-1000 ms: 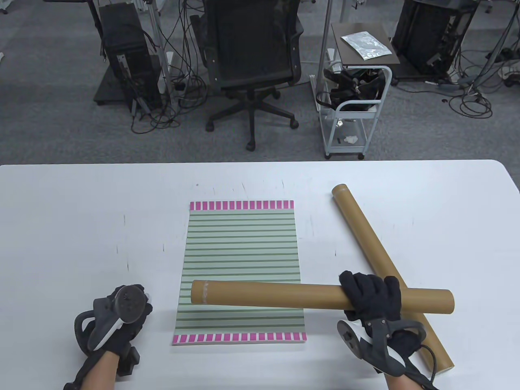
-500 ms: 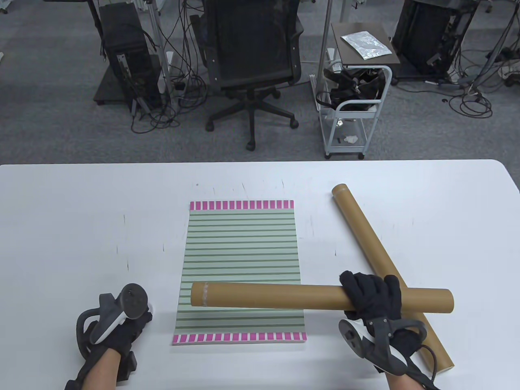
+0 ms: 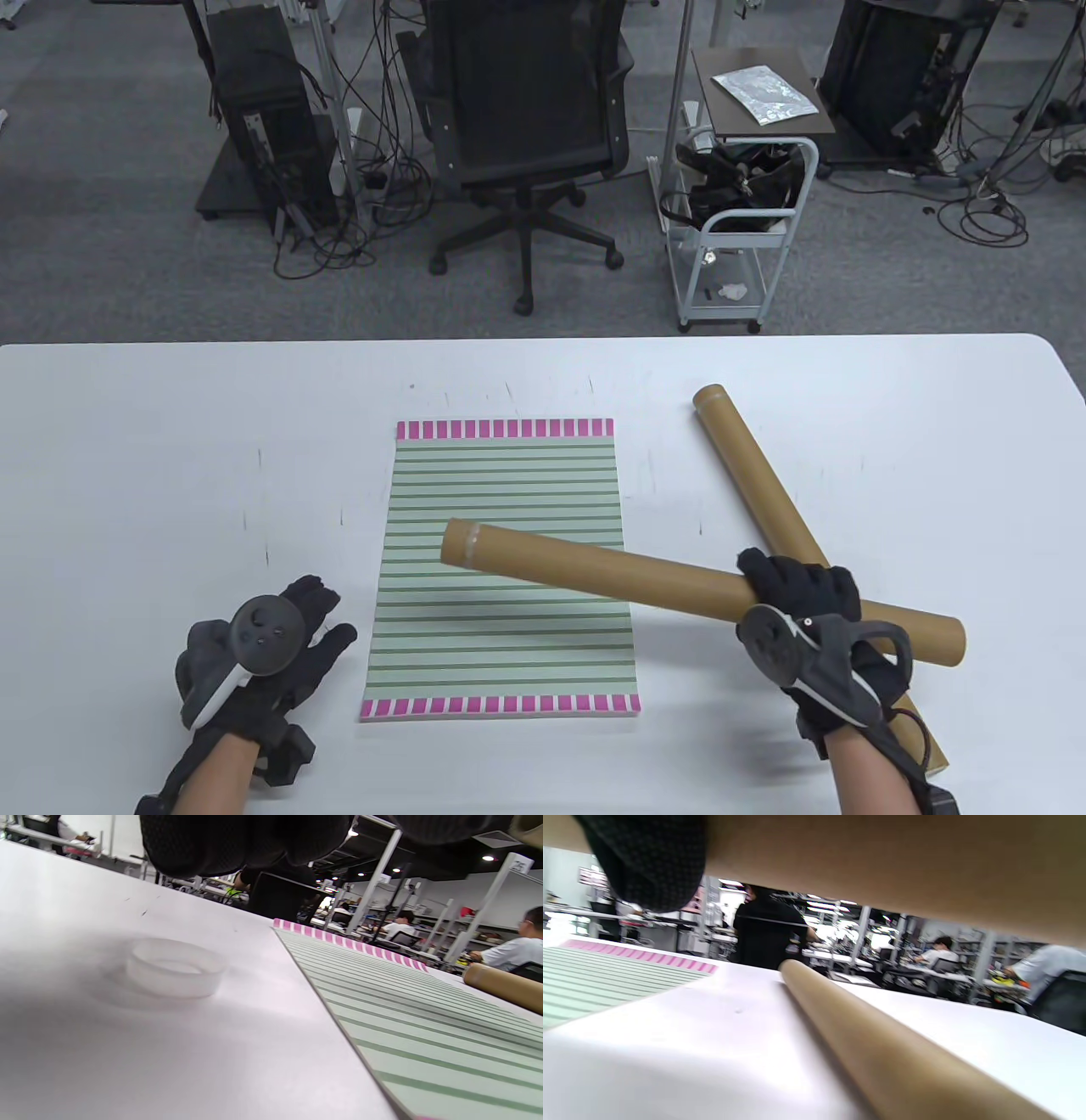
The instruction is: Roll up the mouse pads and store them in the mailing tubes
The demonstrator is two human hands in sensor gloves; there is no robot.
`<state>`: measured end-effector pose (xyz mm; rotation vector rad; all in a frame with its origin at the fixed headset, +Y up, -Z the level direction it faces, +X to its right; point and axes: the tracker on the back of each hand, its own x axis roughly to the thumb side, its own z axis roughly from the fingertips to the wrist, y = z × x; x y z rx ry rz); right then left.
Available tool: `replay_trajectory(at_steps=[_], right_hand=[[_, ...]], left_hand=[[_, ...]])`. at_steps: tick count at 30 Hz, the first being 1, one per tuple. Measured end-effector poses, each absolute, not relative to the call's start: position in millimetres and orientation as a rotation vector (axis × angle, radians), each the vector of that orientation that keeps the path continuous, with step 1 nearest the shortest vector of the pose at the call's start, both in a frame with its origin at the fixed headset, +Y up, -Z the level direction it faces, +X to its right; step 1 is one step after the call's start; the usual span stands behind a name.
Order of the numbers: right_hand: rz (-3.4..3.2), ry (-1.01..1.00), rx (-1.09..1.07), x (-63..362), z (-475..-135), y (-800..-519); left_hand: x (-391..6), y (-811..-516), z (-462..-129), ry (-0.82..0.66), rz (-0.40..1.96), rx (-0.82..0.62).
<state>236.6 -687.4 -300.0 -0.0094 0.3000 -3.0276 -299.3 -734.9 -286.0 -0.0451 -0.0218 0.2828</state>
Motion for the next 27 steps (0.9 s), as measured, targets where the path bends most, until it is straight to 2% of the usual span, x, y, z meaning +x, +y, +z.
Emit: replay_trajectory(at_steps=[7, 10, 15, 21, 27], right_hand=[[-2.98, 0.051, 0.485, 326.3, -329.0, -684.9], [-2.986, -0.101, 0.742, 367.5, -331.0, -695.0], [-3.028, -0.3, 0.994, 406.6, -328.4, -718.3], [-3.088, -0.417, 1.069, 423.2, -336.7, -737.5], [-3.024, -0.464, 0.985, 416.1, -352.2, -749.9]], left_hand=[[-275.9, -729.1, -279.5, -0.174, 0.247, 0.006], [-264.8, -728.3, -276.3, -0.25, 0.279, 0.01], [-253.1, -731.2, -274.1, -0.277, 0.202, 0.012], [-258.1, -731.9, -274.5, -0.262, 0.201, 0.006], [-268.5, -727.9, -275.5, -0.221, 0.212, 0.022]])
